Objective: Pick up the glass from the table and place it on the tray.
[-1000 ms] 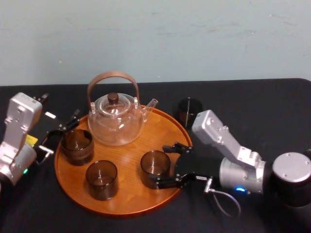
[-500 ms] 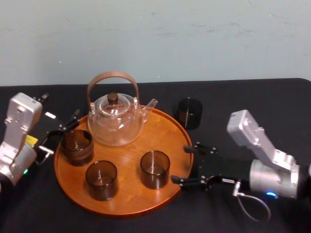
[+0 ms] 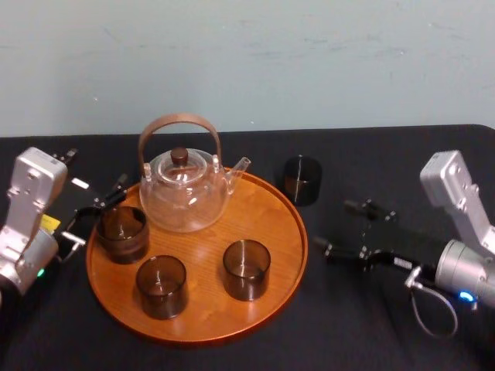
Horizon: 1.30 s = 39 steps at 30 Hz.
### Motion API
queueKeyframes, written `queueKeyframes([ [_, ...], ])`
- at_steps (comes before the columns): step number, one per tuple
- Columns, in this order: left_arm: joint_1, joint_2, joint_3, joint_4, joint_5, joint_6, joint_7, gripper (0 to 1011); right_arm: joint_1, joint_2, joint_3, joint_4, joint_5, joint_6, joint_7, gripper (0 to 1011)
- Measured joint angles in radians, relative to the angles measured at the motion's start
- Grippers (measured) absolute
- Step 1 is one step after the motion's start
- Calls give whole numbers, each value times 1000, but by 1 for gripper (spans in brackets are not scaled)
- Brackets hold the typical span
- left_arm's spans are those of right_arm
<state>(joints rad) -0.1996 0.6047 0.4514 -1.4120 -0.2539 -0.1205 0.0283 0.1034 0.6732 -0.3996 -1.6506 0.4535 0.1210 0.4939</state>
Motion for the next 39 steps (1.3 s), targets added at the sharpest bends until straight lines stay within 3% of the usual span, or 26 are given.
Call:
queueKeyframes([
  [7,0,0,0,0,0,0,0,1001,1,-61,50,17,-1,74,-118,1002],
  [15,0,0,0,0,0,0,0,1001,27,-121,69,56,-17,117,-175,1002],
  [27,0,0,0,0,0,0,0,1001,99,-184,60,149,-59,157,-176,1002],
  [39,0,0,0,0,0,0,0,1001,179,-239,40,259,-116,163,-171,1002],
])
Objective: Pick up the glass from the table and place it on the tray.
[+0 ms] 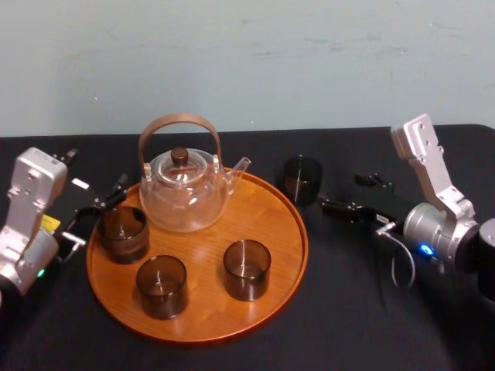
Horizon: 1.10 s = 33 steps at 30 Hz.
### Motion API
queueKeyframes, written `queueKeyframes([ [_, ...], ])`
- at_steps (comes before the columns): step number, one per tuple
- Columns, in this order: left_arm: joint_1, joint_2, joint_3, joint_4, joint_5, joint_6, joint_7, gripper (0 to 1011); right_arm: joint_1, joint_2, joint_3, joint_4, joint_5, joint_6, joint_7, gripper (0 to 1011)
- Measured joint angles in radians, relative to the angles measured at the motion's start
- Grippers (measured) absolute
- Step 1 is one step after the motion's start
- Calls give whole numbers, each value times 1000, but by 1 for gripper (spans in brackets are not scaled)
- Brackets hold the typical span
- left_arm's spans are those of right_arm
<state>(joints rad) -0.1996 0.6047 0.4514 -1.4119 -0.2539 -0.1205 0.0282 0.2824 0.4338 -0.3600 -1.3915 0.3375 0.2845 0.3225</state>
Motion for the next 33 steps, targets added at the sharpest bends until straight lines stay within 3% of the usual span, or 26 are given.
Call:
queueKeyframes([
  [33,0,0,0,0,0,0,0,1001,139,-104,-26,178,-98,-13,44,1002],
])
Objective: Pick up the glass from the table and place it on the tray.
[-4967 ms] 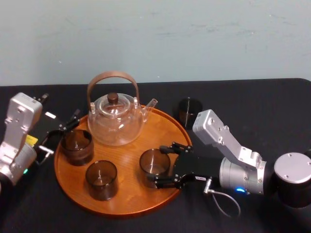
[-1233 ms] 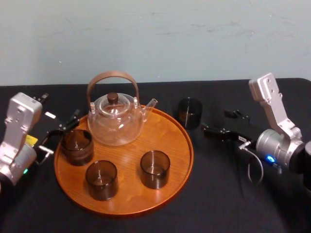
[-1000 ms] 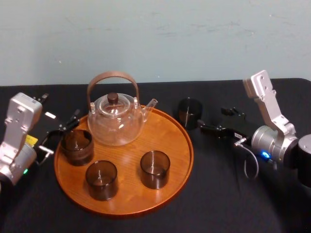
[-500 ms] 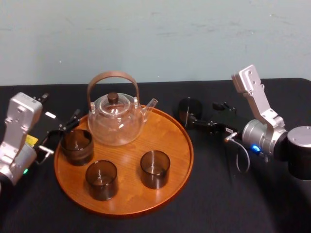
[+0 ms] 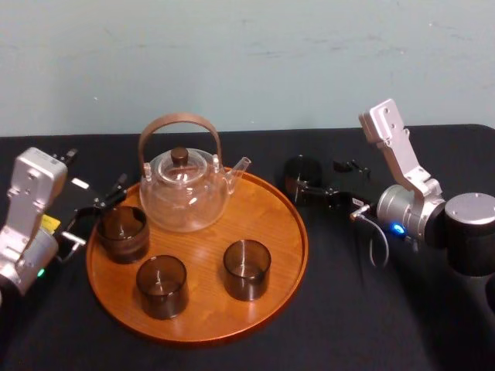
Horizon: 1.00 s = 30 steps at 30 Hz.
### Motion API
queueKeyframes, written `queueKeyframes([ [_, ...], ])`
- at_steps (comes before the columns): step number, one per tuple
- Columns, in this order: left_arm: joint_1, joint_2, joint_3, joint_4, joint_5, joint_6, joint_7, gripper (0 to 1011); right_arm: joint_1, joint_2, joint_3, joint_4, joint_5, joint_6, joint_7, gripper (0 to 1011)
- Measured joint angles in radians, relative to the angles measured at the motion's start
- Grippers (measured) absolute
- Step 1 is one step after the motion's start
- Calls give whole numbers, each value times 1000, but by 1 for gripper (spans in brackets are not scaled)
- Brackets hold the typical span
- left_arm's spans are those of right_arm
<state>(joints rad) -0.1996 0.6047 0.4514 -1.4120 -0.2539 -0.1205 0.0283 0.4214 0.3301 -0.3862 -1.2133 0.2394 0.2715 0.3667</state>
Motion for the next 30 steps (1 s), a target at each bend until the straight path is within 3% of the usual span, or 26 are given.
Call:
queueKeyframes([
  [20,0,0,0,0,0,0,0,1001,53,-39,-4,75,-27,-1,16,1002],
  [22,0,0,0,0,0,0,0,1001,87,-62,-9,131,-36,-3,24,1002],
  [30,0,0,0,0,0,0,0,1001,107,-76,-13,163,-43,-9,32,1002],
])
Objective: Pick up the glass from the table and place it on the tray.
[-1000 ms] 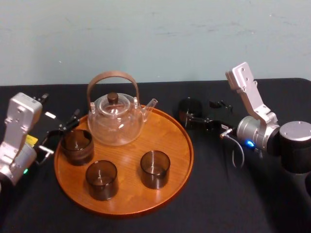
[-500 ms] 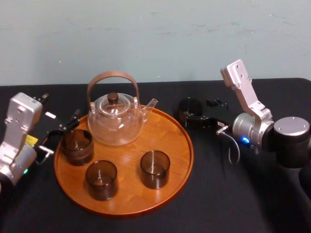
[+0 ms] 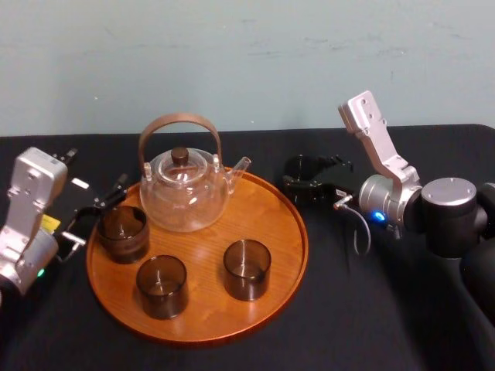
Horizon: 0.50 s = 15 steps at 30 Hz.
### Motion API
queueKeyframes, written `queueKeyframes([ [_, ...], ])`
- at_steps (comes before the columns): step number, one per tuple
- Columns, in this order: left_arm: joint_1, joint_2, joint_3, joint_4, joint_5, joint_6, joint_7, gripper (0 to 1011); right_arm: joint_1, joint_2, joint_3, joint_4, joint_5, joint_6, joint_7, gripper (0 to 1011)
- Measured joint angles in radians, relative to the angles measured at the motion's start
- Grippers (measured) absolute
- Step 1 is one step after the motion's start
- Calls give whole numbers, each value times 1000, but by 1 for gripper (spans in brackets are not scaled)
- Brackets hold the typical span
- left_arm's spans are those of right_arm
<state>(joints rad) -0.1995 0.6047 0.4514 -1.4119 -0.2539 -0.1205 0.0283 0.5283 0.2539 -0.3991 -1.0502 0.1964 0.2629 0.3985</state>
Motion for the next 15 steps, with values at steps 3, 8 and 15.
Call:
queueKeyframes([
  [3,0,0,0,0,0,0,0,1001,5,-4,-1,9,-2,-1,1,1002],
  [8,0,0,0,0,0,0,0,1001,11,-9,-1,20,-4,-1,1,1002],
  [15,0,0,0,0,0,0,0,1001,18,-15,-1,32,-8,-2,2,1002],
])
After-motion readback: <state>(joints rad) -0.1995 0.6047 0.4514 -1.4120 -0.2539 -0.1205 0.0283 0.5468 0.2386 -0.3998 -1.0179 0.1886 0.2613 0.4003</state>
